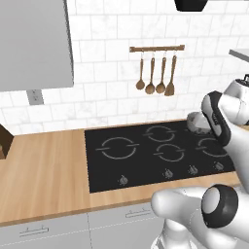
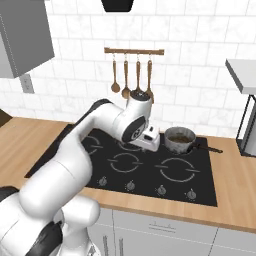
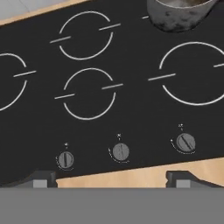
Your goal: Turn off the rear right burner of the stove.
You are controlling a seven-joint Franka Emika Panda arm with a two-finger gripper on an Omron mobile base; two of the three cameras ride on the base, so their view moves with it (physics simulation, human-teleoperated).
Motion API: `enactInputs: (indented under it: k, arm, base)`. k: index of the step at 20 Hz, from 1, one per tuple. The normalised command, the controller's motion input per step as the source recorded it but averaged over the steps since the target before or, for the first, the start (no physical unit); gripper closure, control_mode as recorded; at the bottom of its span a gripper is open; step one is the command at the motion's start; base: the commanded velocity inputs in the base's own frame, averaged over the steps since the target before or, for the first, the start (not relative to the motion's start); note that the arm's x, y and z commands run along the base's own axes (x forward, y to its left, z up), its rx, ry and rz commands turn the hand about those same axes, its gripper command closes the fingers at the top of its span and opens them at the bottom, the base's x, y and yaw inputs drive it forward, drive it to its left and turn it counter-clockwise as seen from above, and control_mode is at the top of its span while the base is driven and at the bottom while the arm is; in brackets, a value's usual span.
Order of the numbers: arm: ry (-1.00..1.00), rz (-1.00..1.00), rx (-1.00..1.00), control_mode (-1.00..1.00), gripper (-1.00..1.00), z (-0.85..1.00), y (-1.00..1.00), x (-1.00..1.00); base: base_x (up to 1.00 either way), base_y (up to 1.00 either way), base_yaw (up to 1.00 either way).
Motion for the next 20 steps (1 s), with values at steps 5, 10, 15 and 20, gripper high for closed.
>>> enactInputs:
  k: [5,10,15,20]
  arm:
    - [0.03,-0.08,0.05,-1.00,-1.00,-0.52,-1.00,-0.03]
    - [0.07,-0.02,-0.01,-1.00,-1.00,-0.61,-0.91,-0.28]
    - [0.13,0.17,-0.09,-1.00,-1.00,-0.70,-0.34,-0.19]
    - [0.05,0.23,-0.07,-1.00,-1.00,-0.56,-0.08,0.00]
  base:
    - [0.00,0.00,0.00]
    - [0.00,0.00,0.00]
    - [0.00,0.00,0.00]
    - [0.00,0.00,0.00]
